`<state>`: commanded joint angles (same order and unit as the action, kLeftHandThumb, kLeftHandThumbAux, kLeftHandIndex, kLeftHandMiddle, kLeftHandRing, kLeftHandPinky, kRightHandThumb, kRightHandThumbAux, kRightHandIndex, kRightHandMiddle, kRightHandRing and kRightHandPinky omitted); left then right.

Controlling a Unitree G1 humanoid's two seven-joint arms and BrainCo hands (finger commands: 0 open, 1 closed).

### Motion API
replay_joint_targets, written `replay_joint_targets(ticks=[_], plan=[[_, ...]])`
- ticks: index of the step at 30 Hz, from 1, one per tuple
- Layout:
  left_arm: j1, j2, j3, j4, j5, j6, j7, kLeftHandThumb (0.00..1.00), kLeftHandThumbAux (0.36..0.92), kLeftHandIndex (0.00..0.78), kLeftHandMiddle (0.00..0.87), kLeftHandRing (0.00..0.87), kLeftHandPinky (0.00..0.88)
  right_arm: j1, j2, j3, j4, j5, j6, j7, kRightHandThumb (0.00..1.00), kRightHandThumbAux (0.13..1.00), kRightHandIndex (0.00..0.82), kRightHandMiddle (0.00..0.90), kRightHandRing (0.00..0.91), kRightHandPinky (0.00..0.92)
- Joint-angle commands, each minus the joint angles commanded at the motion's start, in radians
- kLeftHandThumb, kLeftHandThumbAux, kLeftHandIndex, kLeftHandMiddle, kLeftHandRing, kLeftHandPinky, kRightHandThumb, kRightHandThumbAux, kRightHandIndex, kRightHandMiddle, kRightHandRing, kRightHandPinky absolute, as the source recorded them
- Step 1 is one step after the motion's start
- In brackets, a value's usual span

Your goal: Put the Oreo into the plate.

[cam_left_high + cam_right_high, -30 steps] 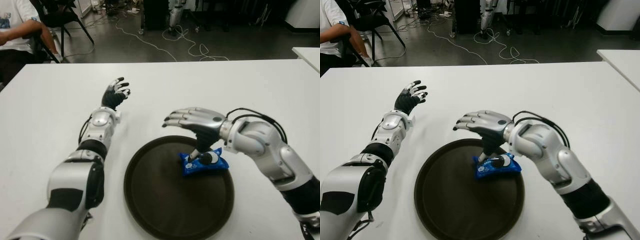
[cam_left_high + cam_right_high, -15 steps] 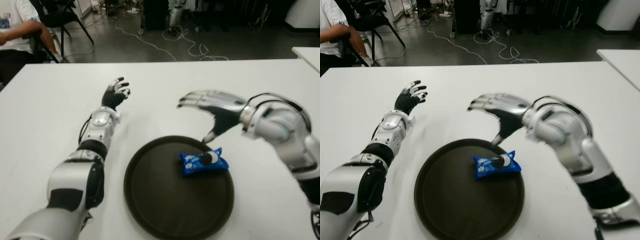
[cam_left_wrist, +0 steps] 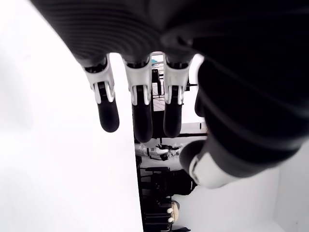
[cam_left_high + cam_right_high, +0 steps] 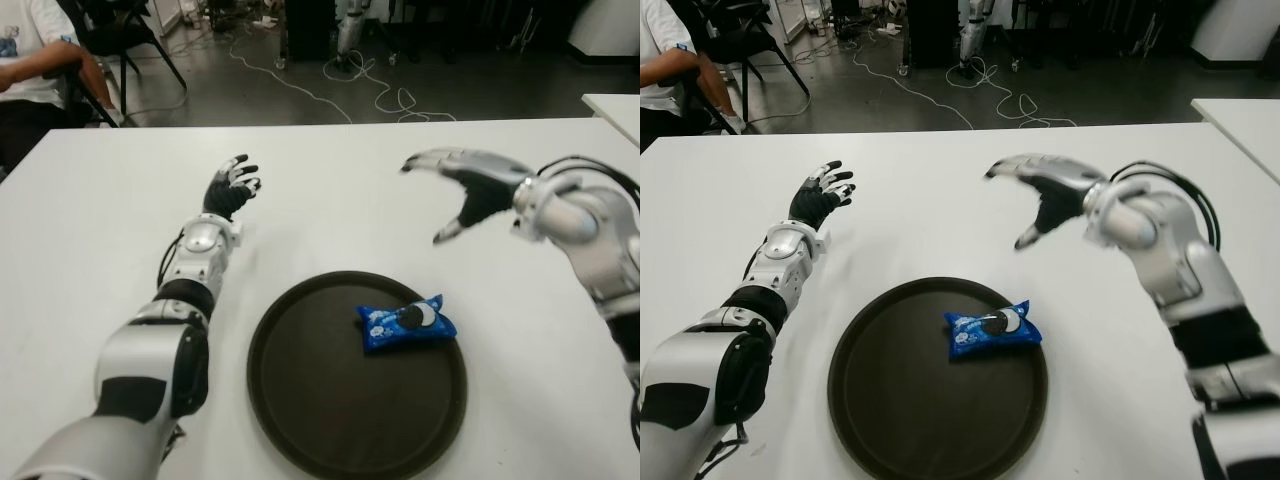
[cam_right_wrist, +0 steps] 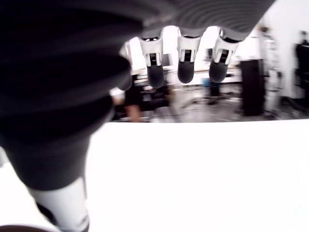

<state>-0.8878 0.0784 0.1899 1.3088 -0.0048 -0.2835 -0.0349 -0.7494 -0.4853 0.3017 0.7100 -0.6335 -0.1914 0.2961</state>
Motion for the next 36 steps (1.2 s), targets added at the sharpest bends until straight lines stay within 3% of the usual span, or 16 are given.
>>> replay_joint_targets(ticks=[3,7,11,13,15,18,26,36], plan=[[-0.001,-0.001,0.001,0.0,-0.001,0.001,0.002,0.17,0.795,0.132,0.208,0.202,0.21,-0.048,0.064,0.0,0.2,0.008,-0.012,-0.116,0.0,0.829,0.051,0.083,0.088,0.13],[-0.002,-0.001,0.001,0.001,-0.001,0.003,0.003,0.172,0.796,0.132,0.209,0.204,0.209,-0.049,0.136,-0.05,0.378,0.075,-0.044,-0.24,0.0,0.847,0.099,0.156,0.188,0.247],[-0.003,-0.002,0.001,0.001,-0.001,0.004,0.005,0.172,0.791,0.13,0.205,0.2,0.2,-0.043,0.184,-0.156,0.465,0.198,-0.06,-0.247,0.0,0.848,0.132,0.215,0.254,0.304],[-0.003,-0.001,0.001,0.001,-0.001,0.003,0.005,0.177,0.793,0.133,0.206,0.2,0.203,-0.046,0.2,-0.258,0.487,0.318,-0.041,-0.171,0.0,0.85,0.139,0.234,0.27,0.315],[-0.003,0.0,0.002,0.002,-0.001,0.002,0.004,0.179,0.793,0.135,0.207,0.2,0.205,-0.047,0.21,-0.338,0.517,0.41,-0.018,-0.123,0.0,0.847,0.142,0.24,0.278,0.331],[-0.003,0.0,0.003,0.002,-0.002,0.001,0.003,0.177,0.792,0.139,0.211,0.202,0.207,-0.055,0.216,-0.375,0.548,0.455,-0.005,-0.122,0.0,0.844,0.145,0.244,0.283,0.344],[-0.002,-0.003,0.008,0.001,-0.005,-0.004,0.0,0.175,0.798,0.14,0.215,0.207,0.218,-0.099,0.223,-0.391,0.607,0.476,0.036,-0.157,0.0,0.821,0.151,0.237,0.283,0.348],[-0.005,-0.005,0.009,0.002,-0.002,0.001,0.007,0.165,0.799,0.137,0.215,0.208,0.214,-0.107,0.232,-0.391,0.615,0.477,0.028,-0.171,0.0,0.834,0.147,0.219,0.247,0.292]])
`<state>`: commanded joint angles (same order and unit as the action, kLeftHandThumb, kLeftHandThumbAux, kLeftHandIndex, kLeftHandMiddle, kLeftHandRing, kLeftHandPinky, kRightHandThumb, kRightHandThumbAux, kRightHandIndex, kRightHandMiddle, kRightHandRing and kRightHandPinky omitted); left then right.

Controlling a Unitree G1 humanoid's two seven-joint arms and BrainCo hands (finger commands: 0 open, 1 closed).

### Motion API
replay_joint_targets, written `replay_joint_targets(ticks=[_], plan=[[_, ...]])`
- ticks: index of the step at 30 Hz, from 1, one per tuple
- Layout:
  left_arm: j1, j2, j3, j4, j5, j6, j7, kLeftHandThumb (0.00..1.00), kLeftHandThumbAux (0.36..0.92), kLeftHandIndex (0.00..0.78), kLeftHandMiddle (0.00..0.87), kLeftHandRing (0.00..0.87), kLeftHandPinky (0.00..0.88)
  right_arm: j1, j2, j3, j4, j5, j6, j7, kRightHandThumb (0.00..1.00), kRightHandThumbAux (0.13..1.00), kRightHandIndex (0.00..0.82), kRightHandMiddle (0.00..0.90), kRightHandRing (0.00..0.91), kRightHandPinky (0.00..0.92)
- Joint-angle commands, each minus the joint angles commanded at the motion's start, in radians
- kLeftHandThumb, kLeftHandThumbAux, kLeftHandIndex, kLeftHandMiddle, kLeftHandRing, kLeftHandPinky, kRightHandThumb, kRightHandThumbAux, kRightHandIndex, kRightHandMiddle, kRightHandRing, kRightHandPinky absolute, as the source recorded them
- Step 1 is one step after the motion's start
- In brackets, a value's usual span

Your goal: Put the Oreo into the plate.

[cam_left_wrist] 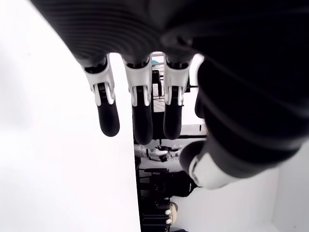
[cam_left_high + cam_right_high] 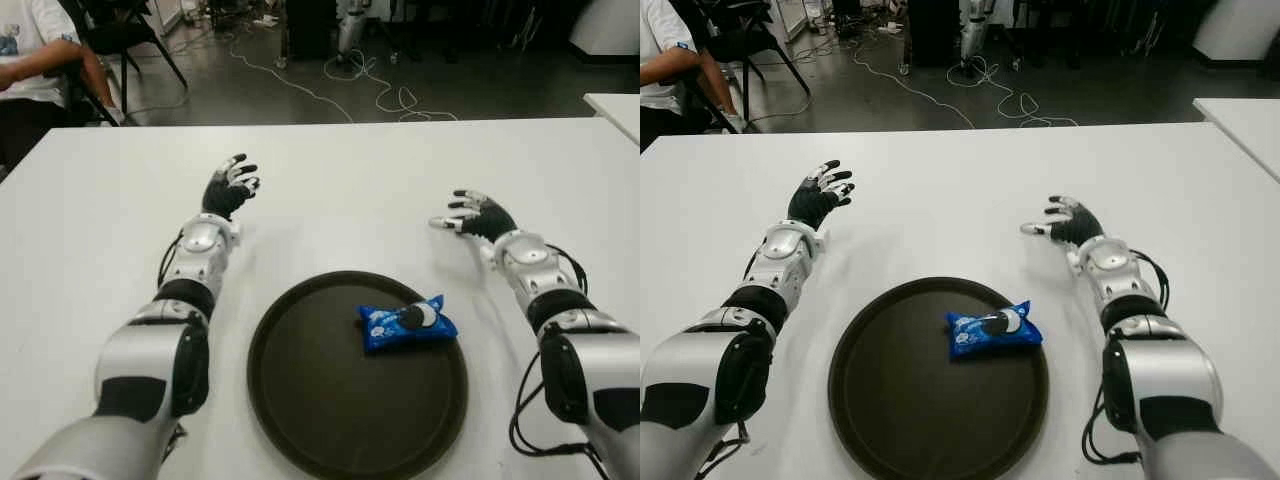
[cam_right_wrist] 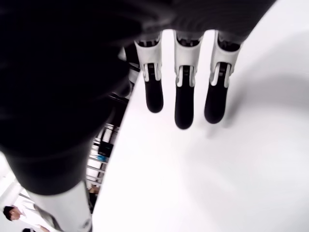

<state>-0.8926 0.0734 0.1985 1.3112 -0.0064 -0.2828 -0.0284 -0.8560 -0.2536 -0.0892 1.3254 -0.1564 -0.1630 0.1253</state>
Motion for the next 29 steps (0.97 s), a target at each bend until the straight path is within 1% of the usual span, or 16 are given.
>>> replay_joint_targets(ticks=[5,7,11,16,29], plan=[[-0.001,0.0,0.0,0.002,0.001,0.003,0.0,0.162,0.793,0.134,0.214,0.207,0.214,-0.002,0.001,-0.001,0.002,0.002,0.006,0.003,0.0,0.835,0.145,0.218,0.238,0.272],[-0.001,0.0,-0.001,0.002,0.002,0.003,0.001,0.161,0.792,0.136,0.214,0.208,0.212,-0.002,0.001,0.0,0.003,0.003,0.01,0.006,0.0,0.825,0.139,0.21,0.225,0.24],[-0.001,-0.001,-0.001,0.003,0.003,0.003,0.001,0.16,0.8,0.133,0.213,0.205,0.211,-0.006,0.003,-0.003,0.007,0.007,0.026,0.012,0.0,0.818,0.127,0.189,0.199,0.204],[-0.002,-0.001,0.0,0.003,0.002,0.005,0.001,0.163,0.803,0.127,0.208,0.201,0.21,-0.009,0.004,-0.014,0.008,0.025,0.041,0.025,0.0,0.815,0.112,0.174,0.176,0.175],[-0.002,0.002,0.001,0.004,0.001,0.008,-0.006,0.164,0.793,0.116,0.197,0.192,0.202,-0.01,0.01,-0.04,0.008,0.051,0.052,0.043,0.0,0.796,0.099,0.159,0.149,0.138]])
